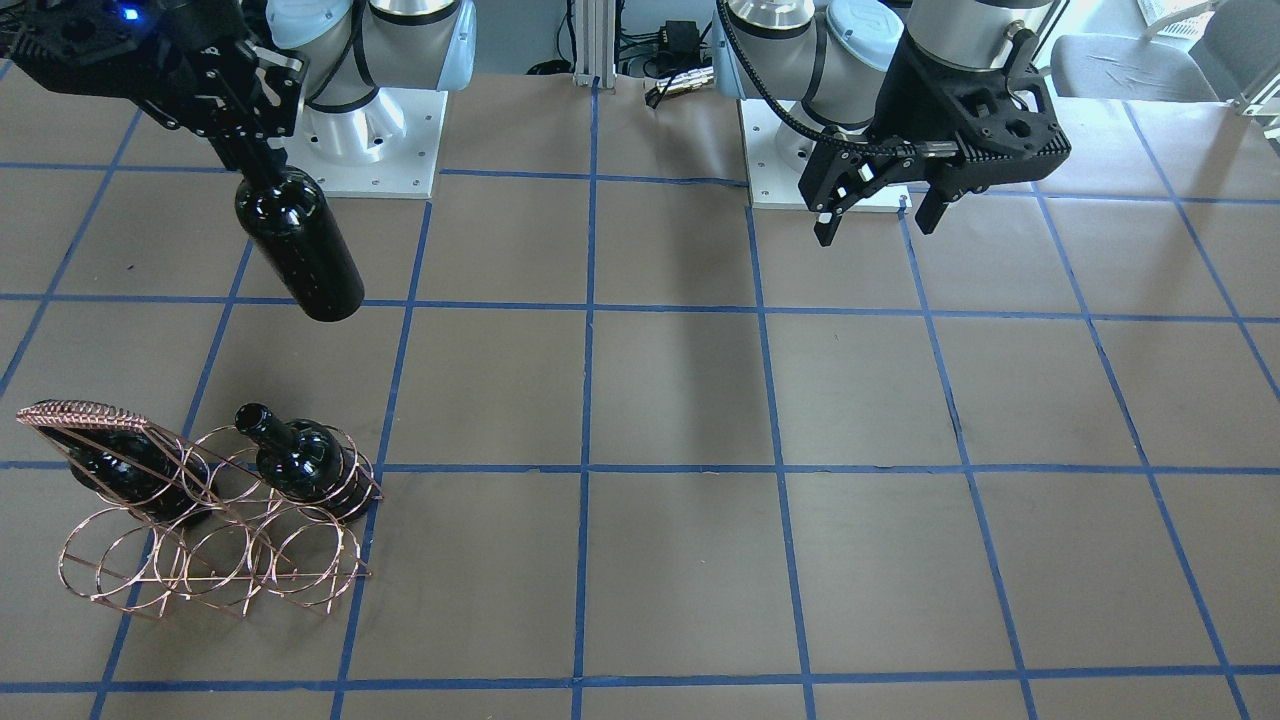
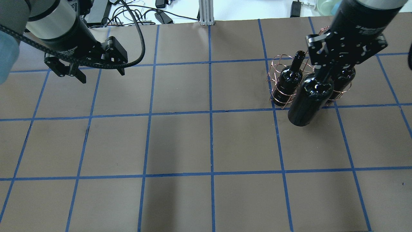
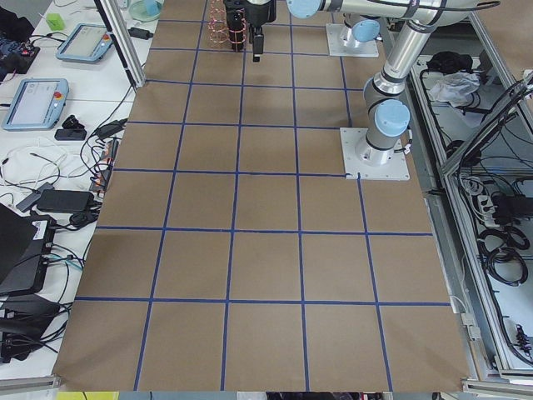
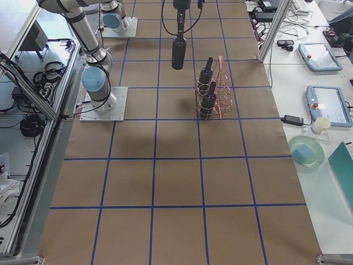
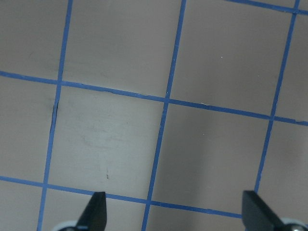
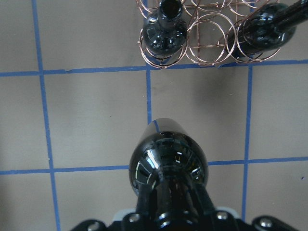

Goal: Place wine into wine basket
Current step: 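Carry the bottle over the copper rack and tilt it neck-up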

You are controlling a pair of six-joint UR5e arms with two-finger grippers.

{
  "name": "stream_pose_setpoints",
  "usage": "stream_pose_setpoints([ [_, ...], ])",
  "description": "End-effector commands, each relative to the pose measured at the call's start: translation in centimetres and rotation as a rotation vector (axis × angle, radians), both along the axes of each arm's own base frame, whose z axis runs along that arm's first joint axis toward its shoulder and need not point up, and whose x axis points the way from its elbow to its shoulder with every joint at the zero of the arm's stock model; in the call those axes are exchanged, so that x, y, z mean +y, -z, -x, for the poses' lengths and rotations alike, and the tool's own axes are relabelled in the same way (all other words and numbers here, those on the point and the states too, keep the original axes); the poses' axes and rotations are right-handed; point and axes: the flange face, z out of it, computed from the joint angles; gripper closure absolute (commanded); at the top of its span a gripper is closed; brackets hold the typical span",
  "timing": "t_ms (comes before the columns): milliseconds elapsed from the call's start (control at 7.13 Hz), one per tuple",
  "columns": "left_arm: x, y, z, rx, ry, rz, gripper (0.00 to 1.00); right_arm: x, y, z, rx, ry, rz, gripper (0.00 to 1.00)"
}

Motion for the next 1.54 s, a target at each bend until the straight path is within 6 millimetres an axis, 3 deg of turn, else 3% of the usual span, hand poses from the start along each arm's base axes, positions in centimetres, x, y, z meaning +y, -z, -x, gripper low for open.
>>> stream_pose_setpoints([
  [0,0.4,0.1,0.4,-0.001,0.035,-0.002,0.00,-1.3,-0.5,6.0,0.002,-0.035,0.014,1.00],
  [280,1.1,-0.5,1.0,-0.007,0.121,0.009,0.00,-7.2,0.7,7.2,-0.005,-0.017,0.032,1.00],
  [561,1.4,-0.8,1.1,-0.011,0.153,0.012,0.00,-10.5,2.7,7.4,-0.037,0.060,0.046,1.00],
  [841,1.0,0.4,0.1,-0.015,0.150,-0.007,0.00,-12.6,4.9,7.5,-0.036,0.050,0.036,1.00],
  [1122,0.9,1.9,-0.3,-0.027,0.140,-0.026,0.00,-13.5,5.3,7.7,-0.034,0.038,0.065,1.00],
  [1402,1.0,1.8,-0.2,-0.028,0.143,-0.017,0.00,-14.2,5.8,7.8,-0.032,0.033,0.073,1.00],
])
